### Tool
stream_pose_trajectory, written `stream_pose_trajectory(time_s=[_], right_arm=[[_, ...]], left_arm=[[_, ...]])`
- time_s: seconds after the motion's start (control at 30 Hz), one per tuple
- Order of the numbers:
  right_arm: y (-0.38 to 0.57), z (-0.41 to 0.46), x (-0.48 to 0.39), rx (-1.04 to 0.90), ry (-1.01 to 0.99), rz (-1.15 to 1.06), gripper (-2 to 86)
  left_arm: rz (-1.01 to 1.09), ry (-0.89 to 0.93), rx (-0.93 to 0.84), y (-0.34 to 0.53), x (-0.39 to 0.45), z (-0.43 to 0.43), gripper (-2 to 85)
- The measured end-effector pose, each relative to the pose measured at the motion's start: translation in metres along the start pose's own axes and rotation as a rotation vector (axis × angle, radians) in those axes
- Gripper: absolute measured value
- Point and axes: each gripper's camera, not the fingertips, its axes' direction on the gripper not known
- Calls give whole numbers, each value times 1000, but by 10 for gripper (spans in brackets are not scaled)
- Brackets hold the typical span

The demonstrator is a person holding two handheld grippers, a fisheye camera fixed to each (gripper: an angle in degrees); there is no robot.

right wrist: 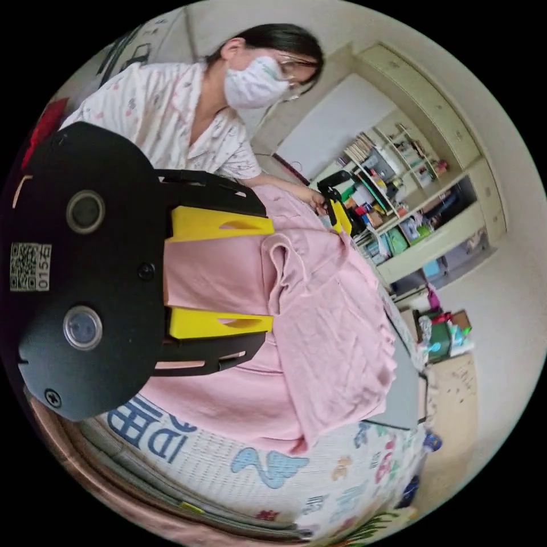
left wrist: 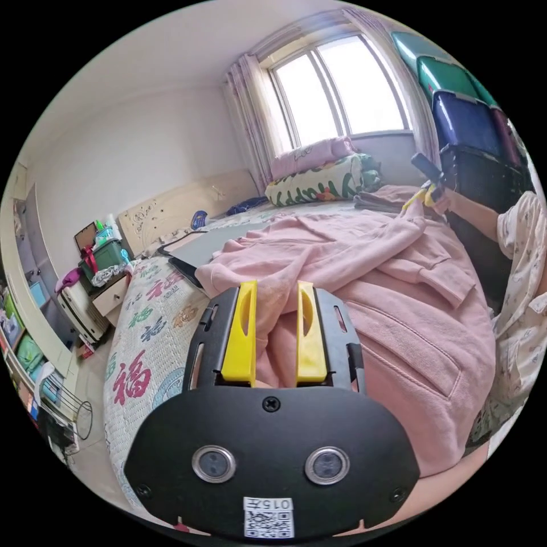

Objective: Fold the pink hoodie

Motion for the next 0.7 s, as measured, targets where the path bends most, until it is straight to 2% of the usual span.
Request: stream_pose_trajectory(time_s=[0.1,0.27,0.33,0.47,0.6,0.7], right_arm=[[-26,7,28,-30,-141,146,171],[-48,-2,32,17,-232,197,182],[-48,-7,34,38,-183,214,183],[-44,16,38,-45,-139,257,148],[-37,23,10,-75,-51,170,76],[-26,14,-17,-23,15,86,59]], left_arm=[[-14,-14,-57,-1,-1,10,84],[-52,-2,-15,5,-11,-1,42],[-63,9,6,8,-15,-7,26],[-65,14,13,10,-20,-12,11],[-74,15,26,13,-26,-19,6],[-95,12,81,18,-34,-33,5]])
